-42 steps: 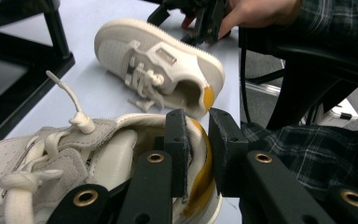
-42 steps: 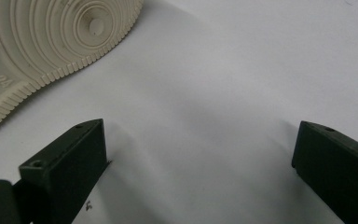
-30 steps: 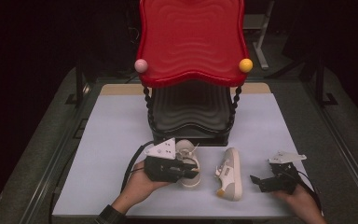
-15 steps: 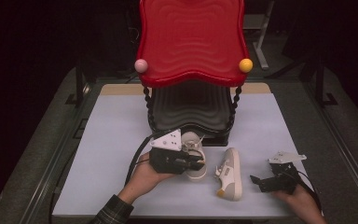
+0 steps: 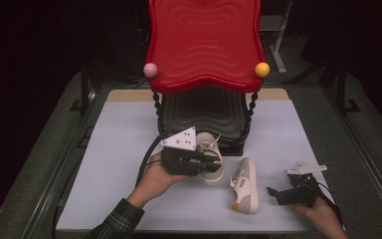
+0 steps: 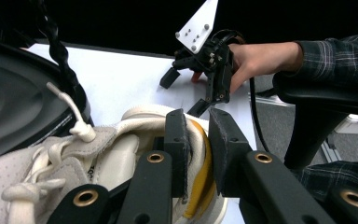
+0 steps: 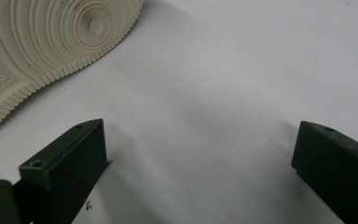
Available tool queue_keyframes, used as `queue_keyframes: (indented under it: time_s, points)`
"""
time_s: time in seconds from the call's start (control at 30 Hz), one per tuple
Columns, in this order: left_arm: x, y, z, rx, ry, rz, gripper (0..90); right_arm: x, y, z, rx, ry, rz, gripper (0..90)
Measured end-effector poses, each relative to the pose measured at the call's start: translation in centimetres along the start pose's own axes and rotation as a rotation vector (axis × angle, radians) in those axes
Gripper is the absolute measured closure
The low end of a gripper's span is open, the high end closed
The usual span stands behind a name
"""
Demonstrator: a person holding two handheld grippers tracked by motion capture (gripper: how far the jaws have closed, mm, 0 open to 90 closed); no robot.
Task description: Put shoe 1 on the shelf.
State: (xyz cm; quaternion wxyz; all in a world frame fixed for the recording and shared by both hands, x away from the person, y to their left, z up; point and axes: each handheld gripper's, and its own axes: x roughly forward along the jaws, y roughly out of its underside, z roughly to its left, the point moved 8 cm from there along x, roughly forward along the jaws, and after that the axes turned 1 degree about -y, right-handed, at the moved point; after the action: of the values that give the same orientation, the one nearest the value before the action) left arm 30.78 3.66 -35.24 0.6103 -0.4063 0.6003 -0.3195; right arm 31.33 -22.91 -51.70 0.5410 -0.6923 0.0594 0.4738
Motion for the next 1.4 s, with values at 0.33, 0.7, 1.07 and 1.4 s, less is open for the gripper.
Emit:
queue_keyframes:
  time_s: [0.33, 0.7, 1.07, 1.4]
  points:
    - [-0.2, -1.4, 0.2, 0.040, 0.003, 0.010, 77.9, 0.0, 0.0, 0.0, 0.001, -0.001, 0.000, 2.3]
    - [-0.9, -1.9, 2.4, 0.079, -0.043, 0.037, 77.9, 0.0, 0.0, 0.0, 0.001, -0.001, 0.000, 2.3]
    - [-1.7, -2.0, 6.4, 0.167, -0.142, 0.078, 77.9, 0.0, 0.0, 0.0, 0.001, -0.001, 0.000, 2.3]
    - [-1.5, -1.2, 8.7, 0.224, -0.172, 0.116, 77.9, 0.0, 0.0, 0.0, 0.002, -0.001, -0.001, 2.3]
